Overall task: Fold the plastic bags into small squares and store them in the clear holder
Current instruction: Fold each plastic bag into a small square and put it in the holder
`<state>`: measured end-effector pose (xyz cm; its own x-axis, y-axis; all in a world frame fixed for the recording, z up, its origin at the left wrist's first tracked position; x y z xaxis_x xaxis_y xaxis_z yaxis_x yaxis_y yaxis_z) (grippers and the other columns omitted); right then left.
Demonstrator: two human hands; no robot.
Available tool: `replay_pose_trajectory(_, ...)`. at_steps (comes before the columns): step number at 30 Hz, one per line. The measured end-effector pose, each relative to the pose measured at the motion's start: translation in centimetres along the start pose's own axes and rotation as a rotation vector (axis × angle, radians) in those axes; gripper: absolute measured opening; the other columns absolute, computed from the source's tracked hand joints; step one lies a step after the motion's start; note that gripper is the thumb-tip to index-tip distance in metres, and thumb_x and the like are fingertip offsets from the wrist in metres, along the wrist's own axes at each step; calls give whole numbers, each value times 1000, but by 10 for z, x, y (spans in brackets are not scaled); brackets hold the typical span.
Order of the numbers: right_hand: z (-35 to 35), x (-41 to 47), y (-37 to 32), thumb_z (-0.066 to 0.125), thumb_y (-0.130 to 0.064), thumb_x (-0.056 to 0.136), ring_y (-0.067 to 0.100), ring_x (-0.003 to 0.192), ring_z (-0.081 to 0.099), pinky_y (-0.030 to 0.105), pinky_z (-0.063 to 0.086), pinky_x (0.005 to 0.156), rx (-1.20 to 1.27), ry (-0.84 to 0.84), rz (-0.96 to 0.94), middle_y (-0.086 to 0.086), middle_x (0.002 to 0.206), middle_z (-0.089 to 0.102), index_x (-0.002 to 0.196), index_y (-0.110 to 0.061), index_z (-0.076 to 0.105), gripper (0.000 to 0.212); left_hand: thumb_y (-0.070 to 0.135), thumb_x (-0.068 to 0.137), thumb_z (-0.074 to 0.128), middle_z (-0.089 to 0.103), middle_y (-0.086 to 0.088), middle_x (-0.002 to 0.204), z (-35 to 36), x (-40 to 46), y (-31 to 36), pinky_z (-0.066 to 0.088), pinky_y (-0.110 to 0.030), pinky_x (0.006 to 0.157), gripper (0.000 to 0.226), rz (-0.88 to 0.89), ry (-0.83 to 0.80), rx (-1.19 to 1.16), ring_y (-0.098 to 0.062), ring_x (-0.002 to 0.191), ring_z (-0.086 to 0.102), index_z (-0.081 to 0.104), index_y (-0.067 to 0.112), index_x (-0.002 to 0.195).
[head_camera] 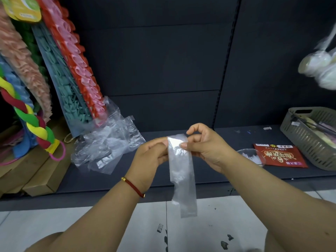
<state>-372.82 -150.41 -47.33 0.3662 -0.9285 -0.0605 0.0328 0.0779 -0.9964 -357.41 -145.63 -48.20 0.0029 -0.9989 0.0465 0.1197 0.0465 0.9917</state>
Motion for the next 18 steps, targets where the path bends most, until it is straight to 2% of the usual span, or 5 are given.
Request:
replay_pose_trajectory(4,2,1,3,73,3,81,27,78,63,41,54,80,-103,51,-53,20,85,63,94,-14,51,31,6,95,56,75,-15,99,0,0,-4,56,-44,90,19,-27,131,-17,-35,100,69,75,6,98)
replay_pose_trajectory(10,5,4,4,73,5,80,16,68,62,24,55,68,-144,99,-103,7,73,61,90,-12,53,29,3,89,66,76,-11,92,-1,-1,-5,57,-49,89,13,0,196,68,-30,91,72,77,8,94)
replay_pose_trajectory(18,6,1,4,74,4,80,16,69,62,24,54,66,-137,159,-104,8,76,63,90,-14,54,29,-4,88,63,76,-9,91,-1,0,-9,58,-40,83,18,-35,216,40,-26,90,73,74,8,96)
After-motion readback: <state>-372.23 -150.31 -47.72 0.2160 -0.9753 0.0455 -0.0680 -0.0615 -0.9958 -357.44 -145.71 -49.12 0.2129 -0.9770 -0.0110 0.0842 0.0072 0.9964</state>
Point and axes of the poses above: each hand's wrist, its own x-axis towards the middle knuckle, its own z-axis out of the palm, y = z × x, the point moved 4 cm from there along x, towards the middle knuckle
